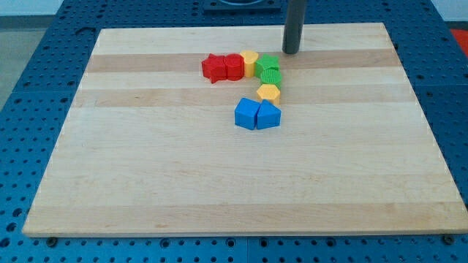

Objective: Move your arm towards the yellow heart

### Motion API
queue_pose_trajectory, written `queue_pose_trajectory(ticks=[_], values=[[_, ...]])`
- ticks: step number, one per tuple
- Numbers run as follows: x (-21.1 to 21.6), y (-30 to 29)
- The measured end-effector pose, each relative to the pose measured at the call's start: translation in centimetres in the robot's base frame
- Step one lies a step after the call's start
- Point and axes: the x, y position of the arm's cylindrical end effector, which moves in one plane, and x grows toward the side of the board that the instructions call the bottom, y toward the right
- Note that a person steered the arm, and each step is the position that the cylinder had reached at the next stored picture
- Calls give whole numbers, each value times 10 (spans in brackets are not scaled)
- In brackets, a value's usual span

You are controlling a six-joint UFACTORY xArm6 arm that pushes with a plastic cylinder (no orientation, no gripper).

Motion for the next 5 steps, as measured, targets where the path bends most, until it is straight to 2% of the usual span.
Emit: queue_pose_trajectory(ticks=[5], values=[[8, -100]])
